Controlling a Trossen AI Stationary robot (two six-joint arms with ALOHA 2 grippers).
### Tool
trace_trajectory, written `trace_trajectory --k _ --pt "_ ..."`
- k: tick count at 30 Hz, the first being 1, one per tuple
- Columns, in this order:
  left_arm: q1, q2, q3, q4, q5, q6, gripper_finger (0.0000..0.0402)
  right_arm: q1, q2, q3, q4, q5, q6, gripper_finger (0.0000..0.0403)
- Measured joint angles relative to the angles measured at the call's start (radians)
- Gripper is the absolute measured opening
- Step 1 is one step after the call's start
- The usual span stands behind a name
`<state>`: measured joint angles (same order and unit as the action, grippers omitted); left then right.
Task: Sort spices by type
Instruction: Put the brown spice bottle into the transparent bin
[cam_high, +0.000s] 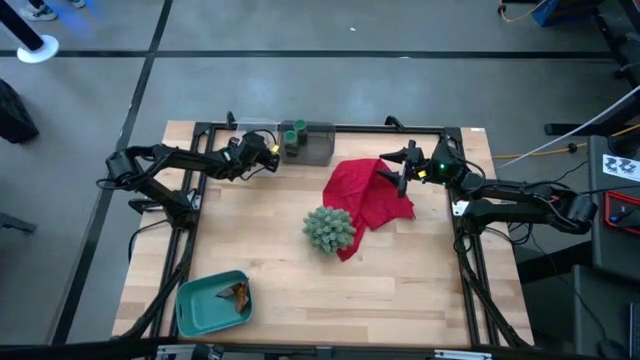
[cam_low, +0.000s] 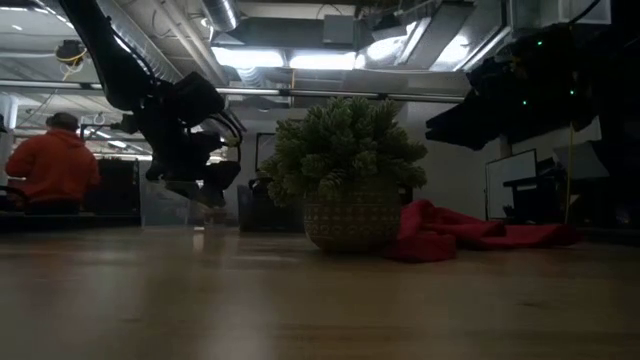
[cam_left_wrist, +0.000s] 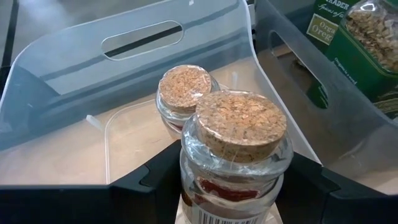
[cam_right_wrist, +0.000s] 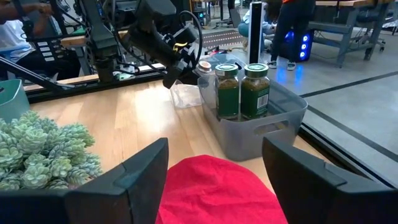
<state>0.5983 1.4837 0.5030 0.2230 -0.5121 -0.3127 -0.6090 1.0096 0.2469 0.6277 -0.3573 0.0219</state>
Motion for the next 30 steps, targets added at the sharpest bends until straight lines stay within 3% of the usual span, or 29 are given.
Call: trace_trajectory --k 9,13,20,30 --pt "0.007 -0.001 0.004 -0.044 -0.004 -0.012 0.0196 0.000 -0.023 0.000 0.089 -0.050 0.039 0.0257" --pt "0.008 -0.002 0.005 -0.066 -0.009 -0.027 0.0196 0.000 -0.070 0.000 0.054 -0.095 -0.003 0.0257" --pt "0.008 -0.001 0.002 -0.038 -0.003 0.017 0.0196 0.000 -0.091 0.000 -0.087 -0.071 -0.027 0.0257" --pt "0.013 -0.001 0.003 -0.061 -0.005 -0.005 0.0196 0.000 -0.104 0.000 -0.051 -0.088 -0.029 0.0257"
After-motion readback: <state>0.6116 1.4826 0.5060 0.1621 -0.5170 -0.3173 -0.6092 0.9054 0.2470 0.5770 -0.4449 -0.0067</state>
